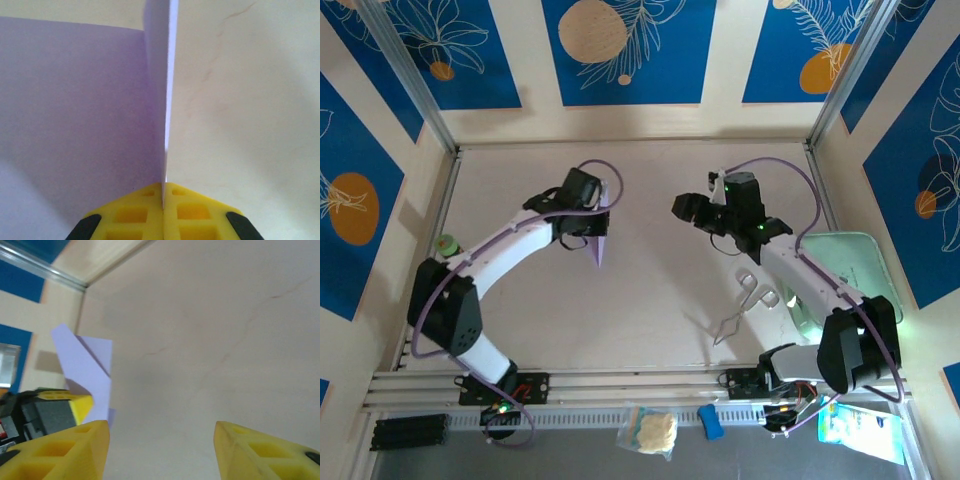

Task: Fold a paper plane with a square sheet of paper (pick it up from the middle)
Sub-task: Turn over the paper at the center of the table.

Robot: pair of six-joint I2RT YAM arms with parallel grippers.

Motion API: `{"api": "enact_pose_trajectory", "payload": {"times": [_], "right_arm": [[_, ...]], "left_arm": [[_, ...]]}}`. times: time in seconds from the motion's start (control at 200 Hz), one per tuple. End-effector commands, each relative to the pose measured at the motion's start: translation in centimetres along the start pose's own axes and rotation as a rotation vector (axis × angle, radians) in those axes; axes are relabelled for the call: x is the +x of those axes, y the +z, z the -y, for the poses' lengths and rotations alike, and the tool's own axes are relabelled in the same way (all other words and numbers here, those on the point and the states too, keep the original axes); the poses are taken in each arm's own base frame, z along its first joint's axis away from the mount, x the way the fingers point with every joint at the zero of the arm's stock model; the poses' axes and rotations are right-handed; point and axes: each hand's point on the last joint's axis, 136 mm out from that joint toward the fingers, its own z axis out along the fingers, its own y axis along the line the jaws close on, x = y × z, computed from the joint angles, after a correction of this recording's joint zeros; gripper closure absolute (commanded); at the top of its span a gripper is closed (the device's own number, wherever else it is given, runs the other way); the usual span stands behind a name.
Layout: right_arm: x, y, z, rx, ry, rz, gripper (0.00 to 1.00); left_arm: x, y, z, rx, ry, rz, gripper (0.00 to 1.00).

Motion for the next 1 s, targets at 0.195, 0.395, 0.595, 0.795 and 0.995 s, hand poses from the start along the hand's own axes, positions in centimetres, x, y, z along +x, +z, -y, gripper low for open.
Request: {"api": "enact_pose_trajectory", "payload": {"times": [0.195,0.395,0.595,0.795,0.995], "right_arm": [[1.0,-1.2,3.9,0.168,-0.01,0.017,0.42],[1.3,-1.2,4.2,0.169,-0.005,0.001,0.42],[1.5,-1.0,4.7,0.183,0.008,-0.005,0.43],[1.8,-0.8,5.2,0.194,0.019,-0.019,0.43],[1.9,-0.2,5.3,0.19,0.032,-0.035,0.43]], "left_arm": [[1.5,2.0,-6.2,-0.661,0.372,-0.19,0.92],[1.6,5.2,-5.8,-0.738,0.429,-0.203,0.89],[2.9,8.5,-5.6,-0.759,0.45,-0.237,0.9],[4.6,10.4,-4.6,-0.698,0.418,-0.258,0.91],[5.6,11.2,-3.6,-0.631,0.351,-0.273,0.85]]}}
